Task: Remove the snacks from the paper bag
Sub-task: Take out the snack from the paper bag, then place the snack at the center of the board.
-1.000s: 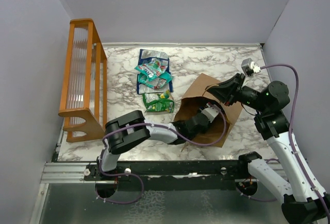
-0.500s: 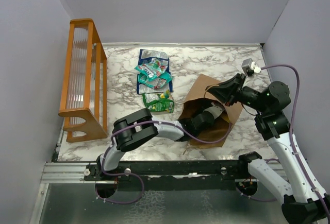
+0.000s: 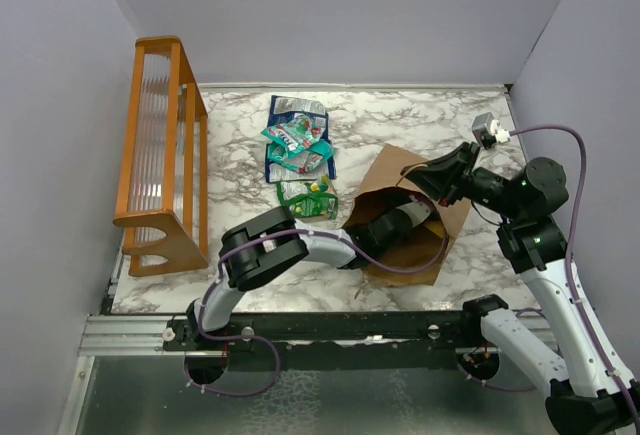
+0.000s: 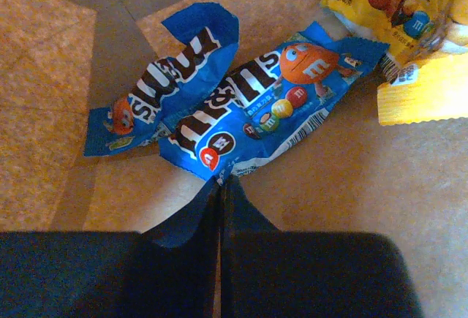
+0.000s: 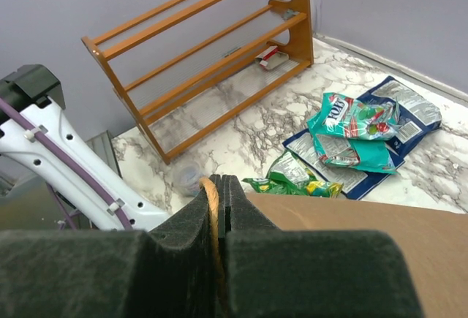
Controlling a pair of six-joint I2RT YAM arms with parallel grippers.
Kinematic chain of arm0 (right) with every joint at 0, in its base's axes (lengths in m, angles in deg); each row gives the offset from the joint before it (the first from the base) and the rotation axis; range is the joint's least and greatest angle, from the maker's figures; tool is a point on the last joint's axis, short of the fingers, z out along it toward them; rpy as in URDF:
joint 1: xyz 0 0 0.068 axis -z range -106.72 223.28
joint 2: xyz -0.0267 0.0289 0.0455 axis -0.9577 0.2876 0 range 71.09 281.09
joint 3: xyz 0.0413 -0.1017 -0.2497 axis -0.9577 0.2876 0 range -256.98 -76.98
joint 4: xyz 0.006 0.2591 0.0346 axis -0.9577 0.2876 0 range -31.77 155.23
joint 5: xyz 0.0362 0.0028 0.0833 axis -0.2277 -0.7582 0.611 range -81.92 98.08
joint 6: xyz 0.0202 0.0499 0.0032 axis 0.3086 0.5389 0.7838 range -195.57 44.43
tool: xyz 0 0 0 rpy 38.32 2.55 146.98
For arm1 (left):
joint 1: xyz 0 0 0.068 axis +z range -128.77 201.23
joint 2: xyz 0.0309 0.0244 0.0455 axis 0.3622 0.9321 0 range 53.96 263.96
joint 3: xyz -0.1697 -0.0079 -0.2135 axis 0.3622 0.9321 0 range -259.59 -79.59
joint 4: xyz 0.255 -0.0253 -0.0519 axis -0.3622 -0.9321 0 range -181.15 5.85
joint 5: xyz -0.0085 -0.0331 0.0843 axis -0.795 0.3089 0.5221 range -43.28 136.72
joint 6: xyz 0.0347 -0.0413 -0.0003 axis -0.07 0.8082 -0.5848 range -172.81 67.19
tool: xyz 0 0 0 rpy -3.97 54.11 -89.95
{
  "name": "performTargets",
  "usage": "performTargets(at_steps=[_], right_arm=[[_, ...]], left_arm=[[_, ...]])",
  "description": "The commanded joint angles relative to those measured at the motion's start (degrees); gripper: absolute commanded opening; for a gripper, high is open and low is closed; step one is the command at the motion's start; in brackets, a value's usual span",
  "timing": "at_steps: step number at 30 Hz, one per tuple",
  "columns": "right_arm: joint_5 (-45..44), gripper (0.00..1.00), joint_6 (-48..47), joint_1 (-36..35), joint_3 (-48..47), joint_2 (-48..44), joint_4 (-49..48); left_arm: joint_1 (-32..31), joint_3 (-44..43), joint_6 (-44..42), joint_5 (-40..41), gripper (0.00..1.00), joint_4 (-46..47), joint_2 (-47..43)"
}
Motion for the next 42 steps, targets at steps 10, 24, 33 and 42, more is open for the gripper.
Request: performTargets(at_steps=[10, 24, 33, 42], right_arm=[[-6.0, 0.02, -2.7, -0.1, -0.1, 0.2, 1.2], [-22.3, 0.01, -3.2, -0.1, -1.0, -1.5, 5.1], [-23.2, 0.01, -3.2, -0.1, -0.3, -2.2, 4.9], [-23.2, 0.01, -4.3, -0.1, -0.8, -2.3, 5.9]], left_arm=[[-1.9, 7.0, 4.6, -7.1, 0.0, -5.3, -16.9], [-6.3, 16.3, 7.8, -7.5, 0.0, -13.3, -37.7], [-6.3, 16.9, 8.9, -13.2, 0.0, -25.0, -57.8], [-6.2, 12.5, 6.7, -1.4, 0.0, -37.8, -72.0]])
